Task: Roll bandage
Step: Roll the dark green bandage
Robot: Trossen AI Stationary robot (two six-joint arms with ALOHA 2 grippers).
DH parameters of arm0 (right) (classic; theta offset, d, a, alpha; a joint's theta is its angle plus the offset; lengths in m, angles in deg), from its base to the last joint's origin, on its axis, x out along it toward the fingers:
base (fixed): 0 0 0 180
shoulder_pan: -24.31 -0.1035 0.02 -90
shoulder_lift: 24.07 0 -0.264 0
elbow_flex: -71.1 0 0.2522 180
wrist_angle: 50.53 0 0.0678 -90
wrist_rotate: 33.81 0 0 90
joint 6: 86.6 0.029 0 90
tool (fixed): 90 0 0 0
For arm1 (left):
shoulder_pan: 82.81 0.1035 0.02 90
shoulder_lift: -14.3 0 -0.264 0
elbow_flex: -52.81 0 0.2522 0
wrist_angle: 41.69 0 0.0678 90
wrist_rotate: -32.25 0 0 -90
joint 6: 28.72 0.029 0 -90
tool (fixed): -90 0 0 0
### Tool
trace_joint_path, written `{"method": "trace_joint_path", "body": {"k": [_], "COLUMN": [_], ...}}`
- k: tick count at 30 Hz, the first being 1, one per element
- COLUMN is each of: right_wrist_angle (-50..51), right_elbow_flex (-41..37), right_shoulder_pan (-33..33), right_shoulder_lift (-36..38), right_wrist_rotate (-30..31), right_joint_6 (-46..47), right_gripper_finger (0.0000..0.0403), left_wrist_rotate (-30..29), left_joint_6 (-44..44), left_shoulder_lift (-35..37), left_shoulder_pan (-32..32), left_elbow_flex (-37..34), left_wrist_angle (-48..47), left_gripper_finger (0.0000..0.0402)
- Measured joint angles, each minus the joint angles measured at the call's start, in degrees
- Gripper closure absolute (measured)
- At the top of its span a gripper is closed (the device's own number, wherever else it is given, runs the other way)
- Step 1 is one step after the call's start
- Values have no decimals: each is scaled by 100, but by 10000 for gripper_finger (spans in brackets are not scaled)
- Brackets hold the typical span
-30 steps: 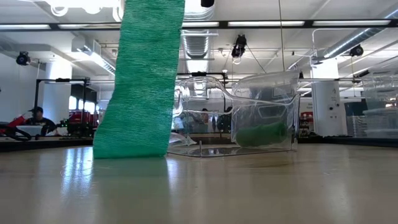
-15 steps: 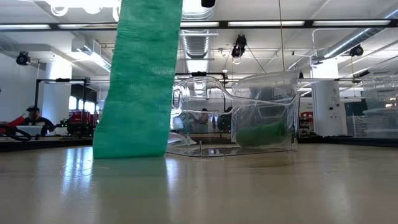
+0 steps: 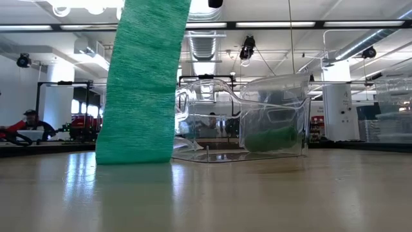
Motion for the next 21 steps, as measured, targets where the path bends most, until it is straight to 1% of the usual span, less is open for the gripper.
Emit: {"method": "trace_joint_path", "body": {"k": [6, 8, 12, 16, 21], "right_wrist_angle": [3, 11, 12, 53, 86], "right_elbow_flex": [0, 0, 0, 0, 0], "right_shoulder_pan": [5, 9, 7, 11, 9], "right_shoulder_lift": [0, 0, 0, 3, 11], "right_wrist_rotate": [2, 21, 36, 198, 253], "right_joint_6": [0, 0, 190, 236, 242], "right_gripper_finger": [147, 154, 173, 195, 213], "left_wrist_rotate": [-445, -466, -532, -821, -833], "left_joint_6": [27, 179, 812, 1027, 1159], "left_shoulder_lift": [-173, -177, -147, -139, -136], "left_shoulder_pan": [6, 7, 1, 1, 1], "left_elbow_flex": [250, 256, 184, 121, 88], "left_wrist_angle": [-328, -368, -335, -206, -54], "left_gripper_finger": [392, 392, 392, 392, 392]}}
